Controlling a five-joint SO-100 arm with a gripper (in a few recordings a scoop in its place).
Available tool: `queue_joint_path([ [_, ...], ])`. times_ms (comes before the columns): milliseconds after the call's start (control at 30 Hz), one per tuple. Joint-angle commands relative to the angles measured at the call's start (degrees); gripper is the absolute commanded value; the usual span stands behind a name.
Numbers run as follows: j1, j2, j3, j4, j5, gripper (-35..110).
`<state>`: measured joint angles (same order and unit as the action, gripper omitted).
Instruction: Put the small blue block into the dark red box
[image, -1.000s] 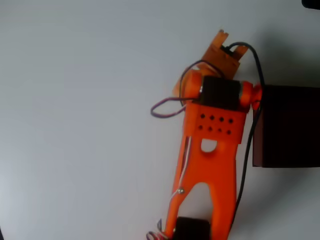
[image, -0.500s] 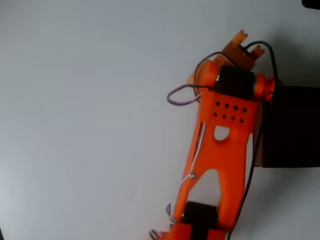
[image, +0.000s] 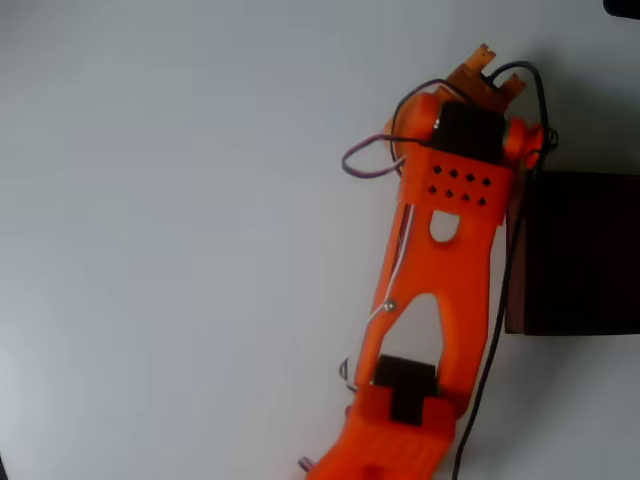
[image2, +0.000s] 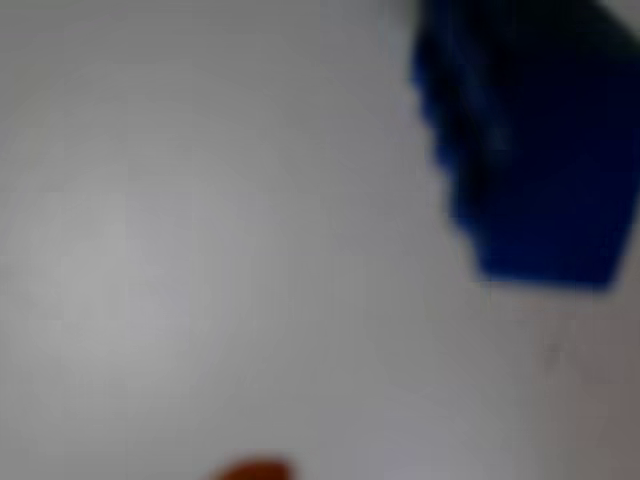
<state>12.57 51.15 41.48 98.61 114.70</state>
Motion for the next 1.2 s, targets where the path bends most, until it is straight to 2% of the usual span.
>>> queue_joint_path([
  [0,0.97,-0.09,-3.96,1.58,1.05,27],
  [300,1.49,-10.55,-19.25,6.15,-0.35,27],
  [1167,3.25,-17.75,-26.89,6.42,-2.11,27],
])
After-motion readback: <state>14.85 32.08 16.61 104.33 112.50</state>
